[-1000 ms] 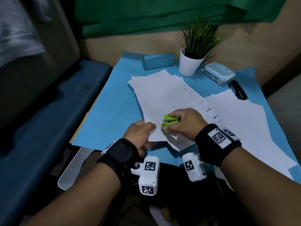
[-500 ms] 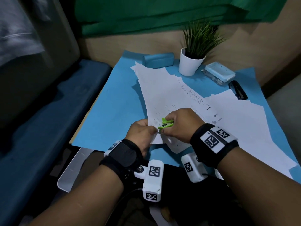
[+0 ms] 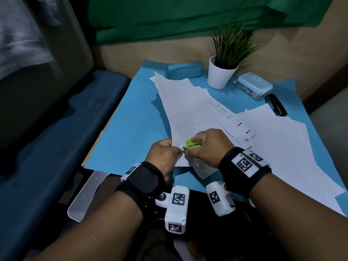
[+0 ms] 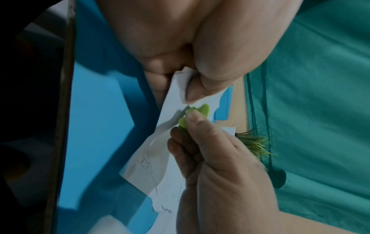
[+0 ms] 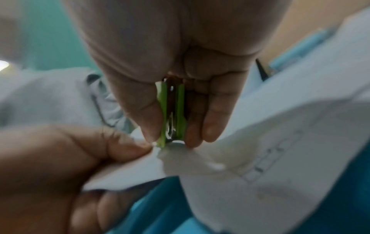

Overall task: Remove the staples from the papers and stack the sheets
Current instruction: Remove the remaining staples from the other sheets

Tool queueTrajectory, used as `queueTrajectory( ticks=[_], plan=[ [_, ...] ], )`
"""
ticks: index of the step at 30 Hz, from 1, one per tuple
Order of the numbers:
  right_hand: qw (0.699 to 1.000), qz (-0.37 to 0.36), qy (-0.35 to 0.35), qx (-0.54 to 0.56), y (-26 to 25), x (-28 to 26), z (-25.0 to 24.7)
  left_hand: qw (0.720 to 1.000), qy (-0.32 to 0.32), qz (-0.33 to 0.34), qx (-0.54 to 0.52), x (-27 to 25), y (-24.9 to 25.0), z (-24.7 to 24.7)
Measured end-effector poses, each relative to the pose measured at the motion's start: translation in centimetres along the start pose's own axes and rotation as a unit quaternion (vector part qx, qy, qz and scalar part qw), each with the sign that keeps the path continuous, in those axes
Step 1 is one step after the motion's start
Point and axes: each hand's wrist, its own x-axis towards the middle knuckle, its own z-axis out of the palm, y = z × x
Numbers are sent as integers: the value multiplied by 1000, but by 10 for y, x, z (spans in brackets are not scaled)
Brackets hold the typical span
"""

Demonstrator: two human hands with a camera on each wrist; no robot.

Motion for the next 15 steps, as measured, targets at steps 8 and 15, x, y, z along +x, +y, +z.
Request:
queueTrajectory(
  ticks=[8, 15],
  plan=[
    [807, 175, -57, 562, 16, -5, -1, 997, 50, -60, -9, 10, -6, -10],
    [962, 71, -7, 264, 19, 5, -4, 998, 28, -53, -17, 7, -1, -8]
  ],
)
